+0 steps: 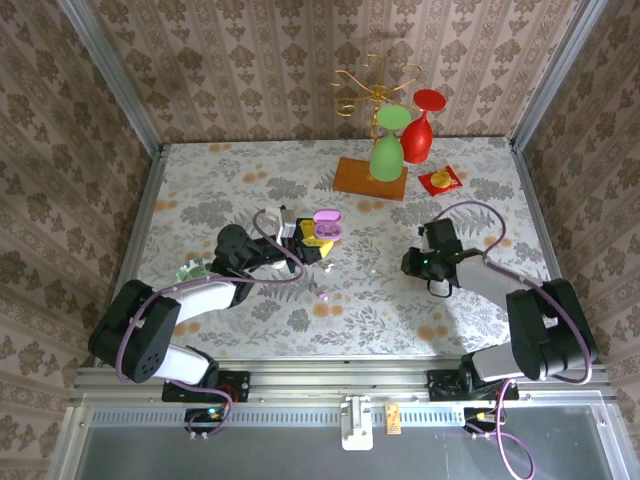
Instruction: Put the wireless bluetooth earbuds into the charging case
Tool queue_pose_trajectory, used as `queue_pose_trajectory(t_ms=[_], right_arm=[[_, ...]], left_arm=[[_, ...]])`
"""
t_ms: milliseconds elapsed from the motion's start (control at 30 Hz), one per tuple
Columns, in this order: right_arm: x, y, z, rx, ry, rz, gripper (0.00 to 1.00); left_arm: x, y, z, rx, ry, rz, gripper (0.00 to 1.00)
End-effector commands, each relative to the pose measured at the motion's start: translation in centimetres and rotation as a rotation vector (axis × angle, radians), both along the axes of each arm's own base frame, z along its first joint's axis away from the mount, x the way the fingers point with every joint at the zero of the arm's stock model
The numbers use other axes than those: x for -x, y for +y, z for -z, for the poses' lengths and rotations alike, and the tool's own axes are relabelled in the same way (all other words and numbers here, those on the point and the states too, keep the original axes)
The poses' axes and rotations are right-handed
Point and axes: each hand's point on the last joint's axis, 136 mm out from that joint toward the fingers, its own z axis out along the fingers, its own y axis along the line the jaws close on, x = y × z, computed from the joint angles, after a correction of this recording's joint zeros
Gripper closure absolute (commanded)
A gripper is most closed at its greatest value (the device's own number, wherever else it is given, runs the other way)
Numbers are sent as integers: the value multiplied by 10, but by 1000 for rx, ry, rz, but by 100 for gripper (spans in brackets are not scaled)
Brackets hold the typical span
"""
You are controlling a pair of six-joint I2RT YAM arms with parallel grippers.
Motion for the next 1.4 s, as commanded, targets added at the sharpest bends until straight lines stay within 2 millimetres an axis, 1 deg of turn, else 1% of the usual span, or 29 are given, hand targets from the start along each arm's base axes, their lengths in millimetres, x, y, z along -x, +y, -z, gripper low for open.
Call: queue_pose_trajectory(t_ms=[0, 100, 267, 300, 333, 533, 667, 800, 933, 1067, 1233, 1267, 1367], right_arm=[[17, 9, 0, 98, -1, 24, 84], [29, 24, 0, 163, -13, -17, 84], [41, 33, 9, 254, -5, -61, 84], [41, 35, 8, 259, -10, -63, 84], [42, 34, 15, 288, 8, -61, 84], [36, 35, 13, 407, 28, -24, 84], [37, 40, 20, 410, 69, -16, 83], [37, 45, 16, 382, 74, -30, 77], [34, 50, 10, 369, 103, -58, 66], [31, 55, 7, 349, 122, -85, 61], [27, 55, 2, 330, 157, -78, 58], [30, 52, 1, 334, 187, -72, 57], [31, 53, -7, 337, 245, -72, 54]], left_arm=[[0, -1, -11, 22, -55, 11, 70], [-1, 0, -10, 20, -54, 6, 70], [-3, 1, -9, 17, -57, -4, 70], [-3, 1, -9, 17, -57, -3, 70], [-4, 1, -8, 16, -56, -6, 70], [-4, 1, -10, 18, -57, -5, 70], [-5, 2, -11, 17, -57, -7, 70], [-5, 2, -11, 16, -54, -7, 70], [-5, 2, -12, 16, -56, -7, 70], [-6, 1, -13, 17, -61, -7, 70], [-7, 2, -10, 12, -55, -10, 70], [-7, 2, -9, 11, -52, -10, 70], [-7, 2, -9, 10, -52, -10, 70]])
